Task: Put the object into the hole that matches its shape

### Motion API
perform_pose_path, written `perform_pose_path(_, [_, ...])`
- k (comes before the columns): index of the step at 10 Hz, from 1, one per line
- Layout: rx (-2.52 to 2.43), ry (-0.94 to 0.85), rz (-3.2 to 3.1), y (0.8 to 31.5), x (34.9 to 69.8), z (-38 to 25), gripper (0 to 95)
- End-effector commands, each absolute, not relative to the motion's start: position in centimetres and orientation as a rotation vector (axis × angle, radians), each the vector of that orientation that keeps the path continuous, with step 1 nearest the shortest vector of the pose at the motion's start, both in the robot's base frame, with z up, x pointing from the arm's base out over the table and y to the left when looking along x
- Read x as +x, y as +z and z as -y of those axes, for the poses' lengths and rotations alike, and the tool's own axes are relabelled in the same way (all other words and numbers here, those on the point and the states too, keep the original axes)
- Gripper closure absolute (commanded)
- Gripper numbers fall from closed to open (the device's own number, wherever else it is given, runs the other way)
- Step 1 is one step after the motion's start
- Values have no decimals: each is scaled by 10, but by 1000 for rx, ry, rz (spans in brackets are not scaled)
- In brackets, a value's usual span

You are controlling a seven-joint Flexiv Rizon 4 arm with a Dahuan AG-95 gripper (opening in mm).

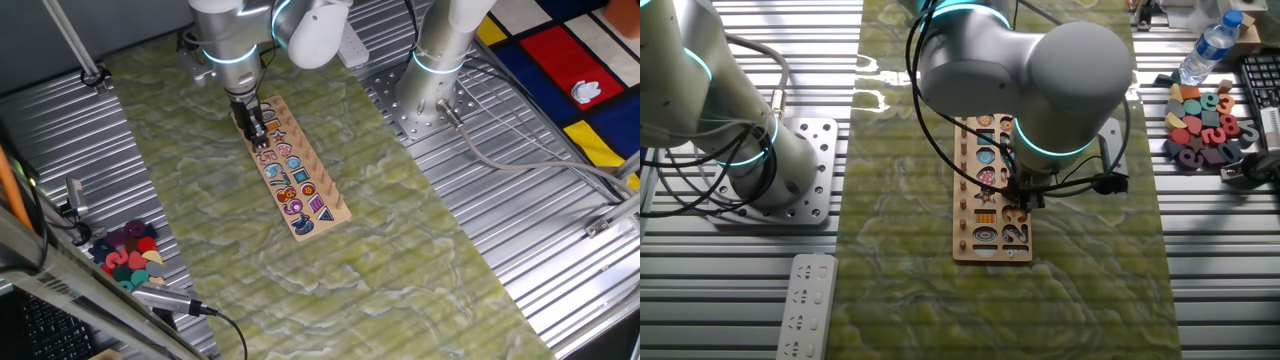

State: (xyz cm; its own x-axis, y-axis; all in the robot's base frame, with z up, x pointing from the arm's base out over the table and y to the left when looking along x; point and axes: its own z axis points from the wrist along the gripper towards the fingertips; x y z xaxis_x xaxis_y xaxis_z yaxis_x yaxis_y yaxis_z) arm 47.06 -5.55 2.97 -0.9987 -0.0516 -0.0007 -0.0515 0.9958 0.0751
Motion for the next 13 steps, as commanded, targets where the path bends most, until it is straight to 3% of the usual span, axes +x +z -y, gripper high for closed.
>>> perform_pose_path(1, [83, -120, 3157, 30, 471, 55, 950])
perform_pose_path(13, [147, -101, 3172, 25, 472, 54, 950])
